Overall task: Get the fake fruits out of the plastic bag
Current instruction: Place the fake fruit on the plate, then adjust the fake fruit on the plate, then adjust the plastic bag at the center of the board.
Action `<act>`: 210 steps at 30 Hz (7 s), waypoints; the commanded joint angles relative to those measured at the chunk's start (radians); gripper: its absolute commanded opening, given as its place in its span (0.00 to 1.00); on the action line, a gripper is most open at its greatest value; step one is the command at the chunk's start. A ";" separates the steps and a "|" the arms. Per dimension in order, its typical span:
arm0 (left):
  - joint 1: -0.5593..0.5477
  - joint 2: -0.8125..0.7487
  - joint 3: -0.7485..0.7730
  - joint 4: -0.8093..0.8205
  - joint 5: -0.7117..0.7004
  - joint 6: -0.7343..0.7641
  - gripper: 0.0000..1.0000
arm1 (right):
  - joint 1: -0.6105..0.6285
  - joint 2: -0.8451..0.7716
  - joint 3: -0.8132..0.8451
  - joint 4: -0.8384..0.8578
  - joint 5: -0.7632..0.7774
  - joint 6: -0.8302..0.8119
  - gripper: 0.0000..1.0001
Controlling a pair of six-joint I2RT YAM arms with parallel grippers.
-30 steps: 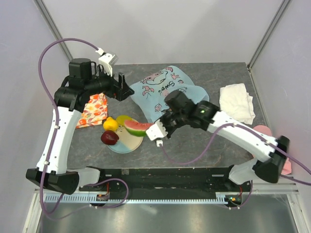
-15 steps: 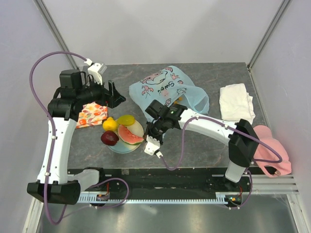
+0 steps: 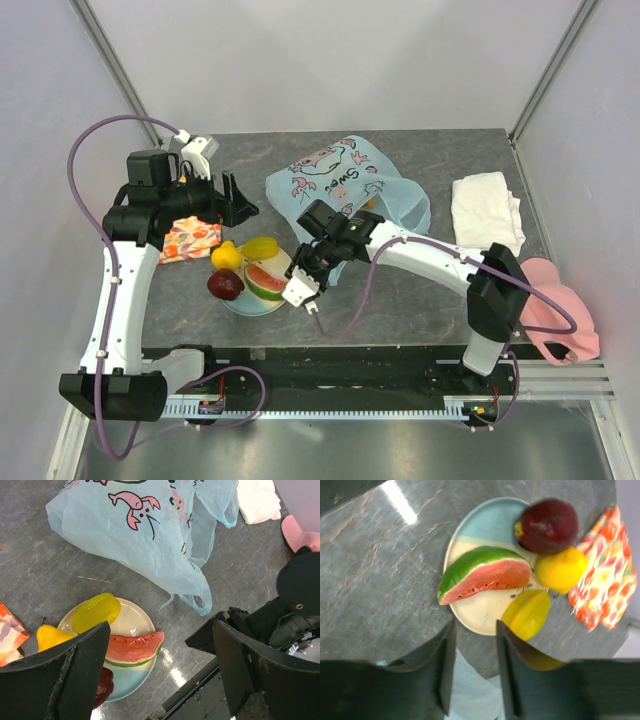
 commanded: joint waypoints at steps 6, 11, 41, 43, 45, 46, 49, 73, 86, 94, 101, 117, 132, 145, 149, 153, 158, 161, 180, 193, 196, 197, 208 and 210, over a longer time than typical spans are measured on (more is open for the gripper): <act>0.007 0.015 0.010 0.044 0.045 -0.037 0.91 | 0.009 0.093 0.178 0.187 -0.021 1.017 0.64; 0.007 0.021 0.010 0.050 0.057 -0.047 0.91 | 0.020 0.211 0.259 0.221 0.091 1.313 0.59; 0.053 -0.014 -0.033 0.067 0.074 -0.058 0.91 | 0.072 0.410 0.276 0.206 0.405 1.567 0.70; 0.056 -0.014 -0.032 0.066 0.075 -0.058 0.91 | 0.072 0.393 0.261 0.198 0.411 1.550 0.59; 0.056 -0.017 -0.033 0.072 0.077 -0.060 0.91 | 0.072 0.371 0.245 0.169 0.402 1.520 0.48; 0.056 -0.017 -0.033 0.075 0.077 -0.061 0.91 | 0.072 0.364 0.239 0.154 0.395 1.507 0.45; 0.057 -0.014 -0.033 0.082 0.081 -0.067 0.91 | 0.072 0.315 0.207 0.114 0.373 1.466 0.38; 0.060 -0.020 -0.039 0.099 0.115 -0.092 0.91 | 0.170 0.196 0.280 -0.215 0.198 0.395 0.41; 0.076 -0.037 -0.079 0.095 0.111 -0.080 0.91 | 0.170 0.345 0.376 -0.226 0.236 0.312 0.39; 0.079 -0.045 -0.098 0.093 0.112 -0.080 0.91 | 0.150 0.423 0.478 -0.250 0.232 0.347 0.38; 0.080 -0.033 -0.095 0.095 0.120 -0.086 0.91 | 0.133 0.485 0.541 -0.242 0.236 0.361 0.39; 0.083 -0.019 -0.089 0.101 0.126 -0.096 0.91 | 0.115 0.499 0.509 -0.178 0.243 0.427 0.61; 0.089 -0.011 -0.069 0.116 0.150 -0.113 0.90 | 0.106 0.336 0.394 -0.124 0.276 0.507 0.82; 0.070 0.047 -0.072 0.144 0.210 -0.178 0.89 | 0.009 -0.072 0.235 -0.068 0.226 1.008 0.91; -0.024 0.059 -0.107 0.107 0.207 -0.161 0.88 | -0.182 -0.214 0.190 -0.023 0.212 1.240 0.90; -0.148 0.136 -0.098 0.069 0.192 -0.123 0.88 | -0.327 -0.282 0.072 0.024 0.282 1.370 0.89; -0.245 0.263 -0.072 0.012 0.131 -0.080 0.89 | -0.543 -0.165 0.015 0.048 0.241 1.527 0.78; -0.318 0.342 -0.046 -0.003 0.112 -0.052 0.89 | -0.610 -0.053 0.061 0.020 0.247 1.591 0.74; -0.503 0.642 0.025 0.133 -0.021 -0.400 0.91 | -0.675 0.052 0.184 0.018 0.126 1.628 0.98; -0.475 0.600 0.115 0.104 -0.032 -0.213 0.02 | -0.678 0.106 0.149 0.124 0.074 1.696 0.98; -0.408 0.498 0.137 0.076 -0.070 -0.135 0.02 | -0.680 0.126 0.169 0.129 0.066 1.679 0.96; -0.385 0.460 0.145 0.076 -0.081 -0.095 0.02 | -0.678 0.135 0.172 0.129 0.065 1.668 0.95; -0.248 0.374 0.158 0.030 -0.022 0.042 0.02 | -0.617 0.212 0.225 0.178 -0.024 1.723 0.86; -0.250 0.356 0.120 0.026 0.000 0.040 0.02 | -0.600 0.221 0.248 0.192 -0.038 1.743 0.82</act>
